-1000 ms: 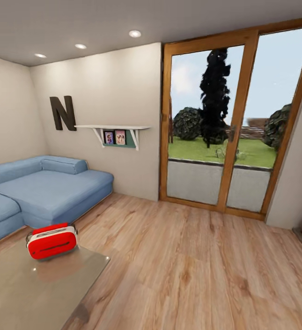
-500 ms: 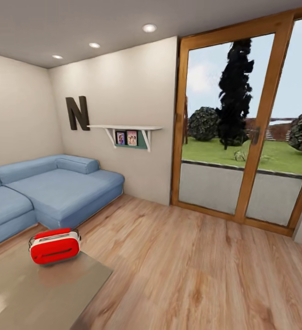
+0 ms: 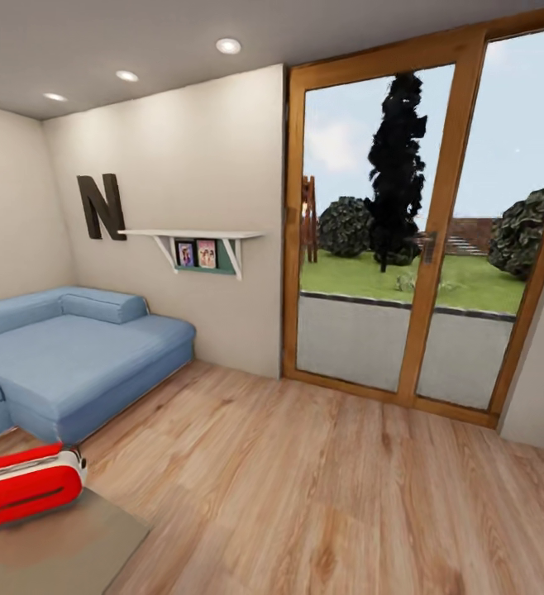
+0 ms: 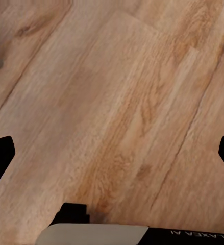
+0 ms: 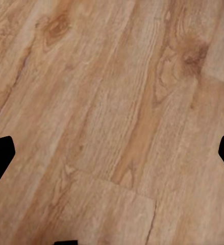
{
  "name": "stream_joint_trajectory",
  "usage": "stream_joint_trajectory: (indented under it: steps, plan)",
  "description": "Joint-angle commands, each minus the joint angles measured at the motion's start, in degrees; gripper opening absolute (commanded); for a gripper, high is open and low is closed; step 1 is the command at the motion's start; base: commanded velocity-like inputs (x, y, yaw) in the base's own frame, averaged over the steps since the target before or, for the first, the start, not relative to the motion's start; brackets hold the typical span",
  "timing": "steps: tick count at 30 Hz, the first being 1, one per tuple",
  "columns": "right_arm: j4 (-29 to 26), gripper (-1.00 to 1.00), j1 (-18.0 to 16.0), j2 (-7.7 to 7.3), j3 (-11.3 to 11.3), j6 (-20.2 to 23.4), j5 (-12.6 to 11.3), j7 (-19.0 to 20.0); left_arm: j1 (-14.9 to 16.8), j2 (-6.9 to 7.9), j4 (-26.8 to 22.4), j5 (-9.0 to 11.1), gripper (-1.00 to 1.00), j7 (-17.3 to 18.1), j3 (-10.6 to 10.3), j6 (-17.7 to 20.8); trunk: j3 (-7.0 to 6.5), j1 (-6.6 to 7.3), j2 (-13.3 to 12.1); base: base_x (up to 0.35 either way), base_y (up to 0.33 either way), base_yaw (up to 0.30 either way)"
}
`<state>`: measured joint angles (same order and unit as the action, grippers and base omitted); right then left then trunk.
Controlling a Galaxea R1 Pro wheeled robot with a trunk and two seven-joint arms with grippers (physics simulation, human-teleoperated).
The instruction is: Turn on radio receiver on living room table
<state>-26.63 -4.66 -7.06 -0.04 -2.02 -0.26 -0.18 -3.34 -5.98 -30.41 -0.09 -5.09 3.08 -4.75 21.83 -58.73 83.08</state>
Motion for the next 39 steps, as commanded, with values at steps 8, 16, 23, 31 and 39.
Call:
stream_joint_trajectory:
  steps: [8,16,23,31,39]
  plan:
    - [0.00,1.00,0.00,-0.02,-0.05,0.00,0.00,0.00,0.00,0.00,0.00,0.00,1.00,-0.74,0.00,0.00,-0.16,0.00,0.00,0.238,-0.263,-0.057]
    - [0.00,1.00,0.00,-0.03,-0.12,0.00,0.00,0.00,0.00,0.00,0.01,0.00,1.00,-1.23,0.00,0.00,-0.16,0.00,0.00,0.231,-0.270,-0.001]
    - [0.00,1.00,0.00,-0.02,-0.12,0.00,0.00,0.00,0.00,0.00,0.00,0.00,1.00,-1.23,0.00,0.00,-0.16,0.00,0.00,0.230,-0.267,0.047]
    - [0.00,1.00,0.00,-0.02,-0.07,0.00,0.00,0.00,0.00,0.00,0.01,0.00,1.00,-1.23,0.00,0.00,-0.16,0.00,0.00,0.233,-0.234,0.239]
    - [0.00,1.00,0.00,-0.03,-0.05,0.00,0.00,0.00,0.00,0.00,0.00,0.00,1.00,-1.23,0.00,0.00,-0.16,0.00,0.00,0.264,-0.029,0.276]
